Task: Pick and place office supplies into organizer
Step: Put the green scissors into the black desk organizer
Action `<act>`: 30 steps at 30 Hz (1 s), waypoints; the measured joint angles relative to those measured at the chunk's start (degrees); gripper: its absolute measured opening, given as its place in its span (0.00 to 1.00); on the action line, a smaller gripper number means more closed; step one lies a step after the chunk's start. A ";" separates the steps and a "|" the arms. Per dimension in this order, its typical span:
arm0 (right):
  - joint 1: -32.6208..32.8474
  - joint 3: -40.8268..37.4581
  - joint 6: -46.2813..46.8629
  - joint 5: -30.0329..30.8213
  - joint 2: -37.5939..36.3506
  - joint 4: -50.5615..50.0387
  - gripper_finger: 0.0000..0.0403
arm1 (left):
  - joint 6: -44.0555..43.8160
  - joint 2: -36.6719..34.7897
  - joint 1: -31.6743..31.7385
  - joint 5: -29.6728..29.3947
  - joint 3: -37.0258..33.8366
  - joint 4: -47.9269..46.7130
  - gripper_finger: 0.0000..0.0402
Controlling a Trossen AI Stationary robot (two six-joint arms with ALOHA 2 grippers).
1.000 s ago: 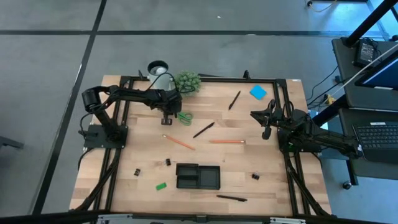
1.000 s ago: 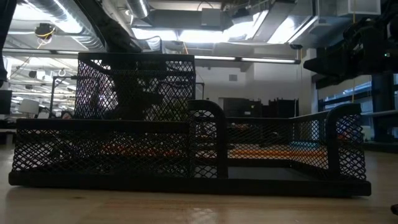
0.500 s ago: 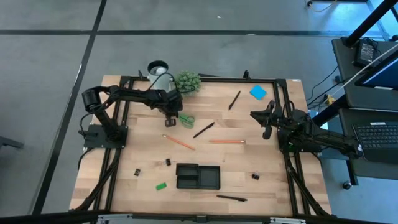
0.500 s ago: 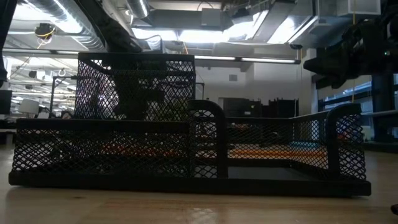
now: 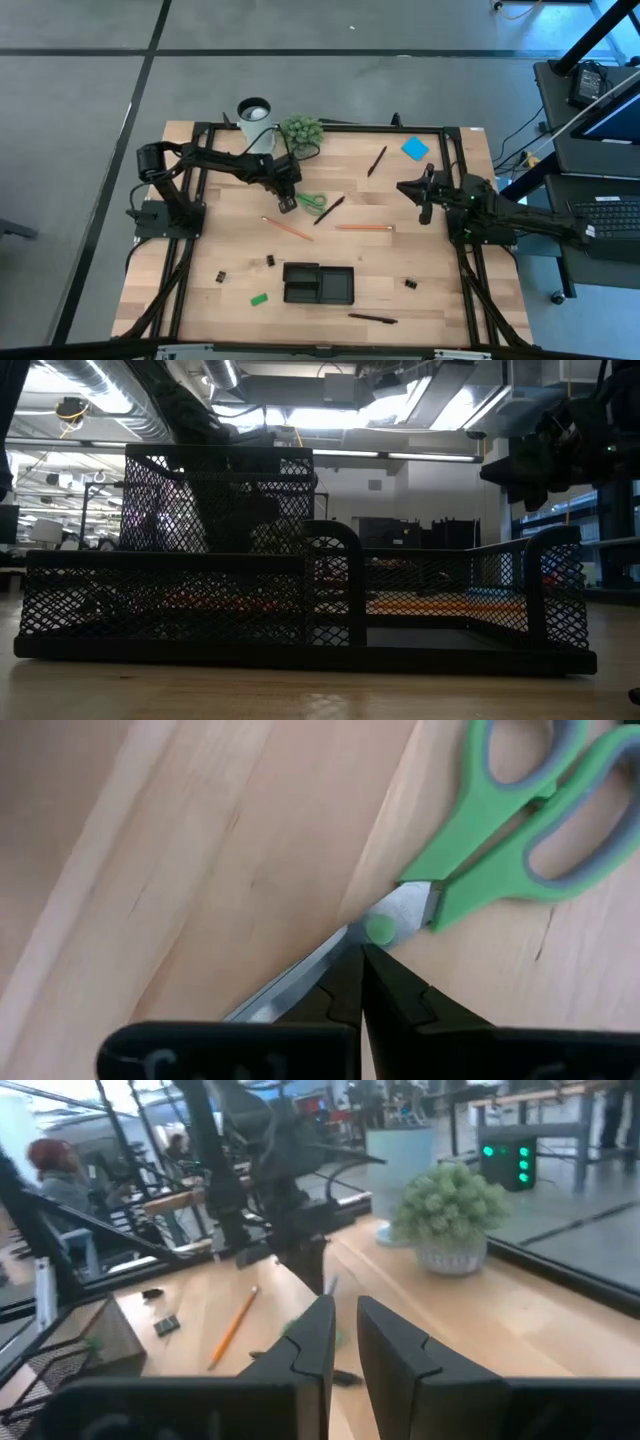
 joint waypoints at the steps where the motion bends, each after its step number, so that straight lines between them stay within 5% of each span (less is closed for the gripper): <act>1: 0.00 0.12 -0.47 -0.62 1.81 1.58 0.13 | -0.60 0.48 -0.20 0.00 0.06 0.24 0.00; 12: 0.04 16.50 -10.51 -1.45 25.31 2.38 0.13 | -9.90 4.70 1.47 1.18 0.50 5.10 0.01; 30: 0.02 42.08 -32.85 -1.28 63.46 -11.34 0.13 | -18.85 4.93 3.68 -0.65 0.15 8.70 0.00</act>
